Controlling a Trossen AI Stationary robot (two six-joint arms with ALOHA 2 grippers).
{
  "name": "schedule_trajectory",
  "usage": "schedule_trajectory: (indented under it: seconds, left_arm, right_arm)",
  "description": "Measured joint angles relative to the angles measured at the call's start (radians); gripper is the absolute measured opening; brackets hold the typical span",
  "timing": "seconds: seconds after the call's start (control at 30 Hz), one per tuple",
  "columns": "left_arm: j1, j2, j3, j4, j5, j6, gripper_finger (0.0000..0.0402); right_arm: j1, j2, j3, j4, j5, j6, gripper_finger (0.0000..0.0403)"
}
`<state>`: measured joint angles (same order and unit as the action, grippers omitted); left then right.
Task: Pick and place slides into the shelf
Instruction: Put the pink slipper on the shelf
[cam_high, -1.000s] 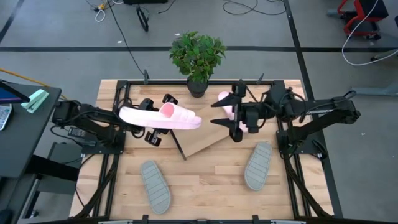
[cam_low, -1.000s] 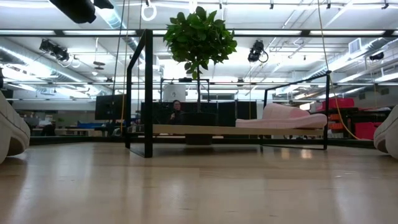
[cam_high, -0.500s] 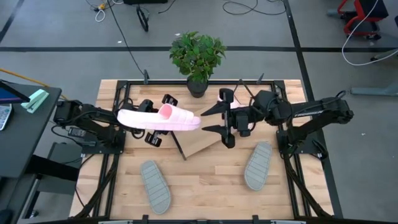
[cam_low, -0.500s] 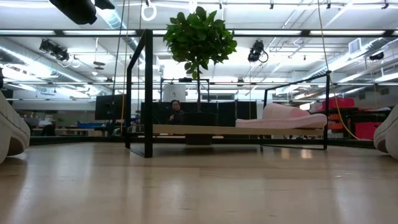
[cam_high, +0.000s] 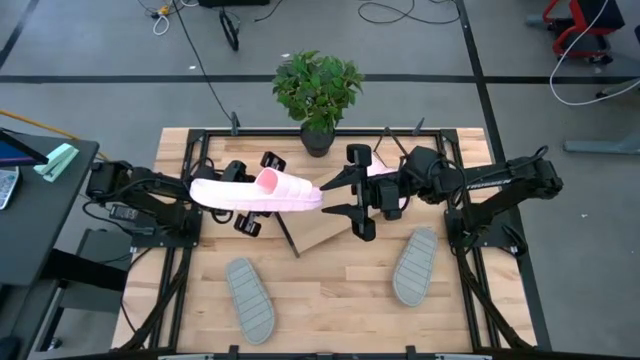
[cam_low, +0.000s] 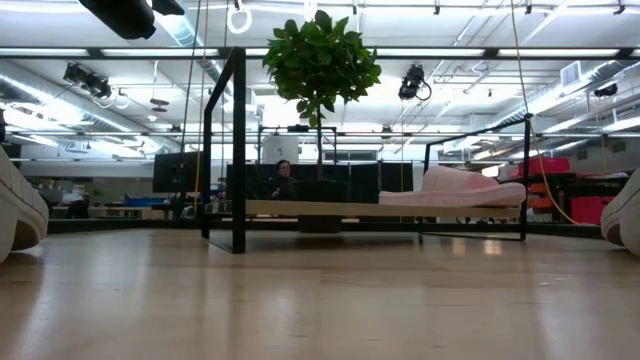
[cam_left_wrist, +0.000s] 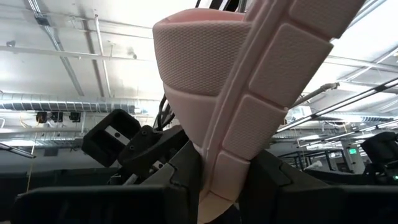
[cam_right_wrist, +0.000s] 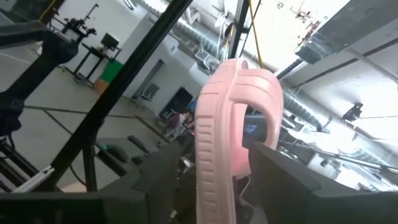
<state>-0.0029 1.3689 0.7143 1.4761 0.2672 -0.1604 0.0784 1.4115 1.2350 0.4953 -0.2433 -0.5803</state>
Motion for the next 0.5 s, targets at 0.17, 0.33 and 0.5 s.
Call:
schedule_trajectory:
  seconds: [0.17, 0.33, 0.5]
  left_arm:
    - [0.0, 0.008, 0.001, -0.003, 0.0, 0.0, 0.0091]
    - [0.0, 0.023, 0.001, 0.003, 0.0, 0.0, 0.0091]
    - [0.0, 0.027, 0.001, 0.005, 0.0, 0.001, 0.0091]
  right_arm:
    - [0.0, 0.035, 0.0, 0.041, -0.003, 0.0, 0.0203]
    - [0.0, 0.051, 0.0, 0.081, -0.006, -0.002, 0.0202]
    - [0.0, 0.048, 0.0, 0.078, -0.006, 0.004, 0.018]
